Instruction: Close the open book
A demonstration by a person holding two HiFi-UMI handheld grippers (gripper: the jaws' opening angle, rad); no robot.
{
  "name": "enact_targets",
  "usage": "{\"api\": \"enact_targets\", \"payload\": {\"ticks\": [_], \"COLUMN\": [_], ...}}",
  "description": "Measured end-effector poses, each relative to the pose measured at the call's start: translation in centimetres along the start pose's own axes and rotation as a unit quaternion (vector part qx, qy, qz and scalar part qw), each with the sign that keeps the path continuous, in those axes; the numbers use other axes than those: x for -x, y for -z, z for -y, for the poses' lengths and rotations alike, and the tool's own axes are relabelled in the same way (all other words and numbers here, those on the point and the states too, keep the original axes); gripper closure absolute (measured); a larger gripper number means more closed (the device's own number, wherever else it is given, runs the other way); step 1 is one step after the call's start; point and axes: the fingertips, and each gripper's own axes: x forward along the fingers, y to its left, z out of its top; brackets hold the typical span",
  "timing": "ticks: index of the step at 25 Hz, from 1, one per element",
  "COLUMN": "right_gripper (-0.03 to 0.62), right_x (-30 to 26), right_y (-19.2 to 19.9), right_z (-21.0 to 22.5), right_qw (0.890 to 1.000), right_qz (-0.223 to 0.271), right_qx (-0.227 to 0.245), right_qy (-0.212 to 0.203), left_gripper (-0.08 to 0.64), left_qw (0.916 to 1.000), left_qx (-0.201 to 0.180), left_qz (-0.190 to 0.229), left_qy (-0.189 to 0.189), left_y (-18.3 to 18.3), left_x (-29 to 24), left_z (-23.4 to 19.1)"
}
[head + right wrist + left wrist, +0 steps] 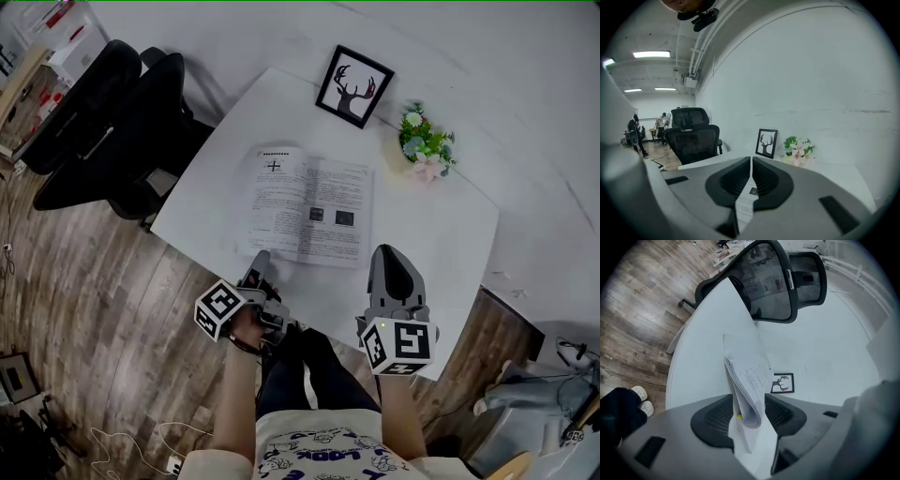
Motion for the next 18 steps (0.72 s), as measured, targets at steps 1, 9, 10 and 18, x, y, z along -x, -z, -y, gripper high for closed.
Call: {"api": "enact_targets", "payload": {"ticks": [1,9,10,18], "right_gripper": [0.558,0.558,0.558,0.558], "right_x": [-0.1,-0.3,-0.3,-0.8], "right_y": [0.0,0.3,0.3,0.3], "right_z": [0.0,0.3,0.4,0.4], "right_qw": [1.000,1.000,1.000,1.000], "right_qz": [0.000,-0.005,-0.005,-0.008], "right_qx": [0.000,0.002,0.002,0.003], "right_qy": [0.001,0.008,0.009,0.008], "left_gripper": [0.357,0.351,0.351,0.351], "left_qw": [1.0000,0.9997,0.9997,0.9994], "left_qx": [0.004,0.022,0.023,0.031], "left_qz": [0.001,0.003,0.003,0.011], "left_qy": [-0.002,0.004,0.005,0.014], "left_y": [-0.1,-0.4,-0.4,-1.0], "left_x": [-0.1,-0.9,-1.0,-1.2], "left_z": [-0.2,-0.7,-0.7,-0.4]}}
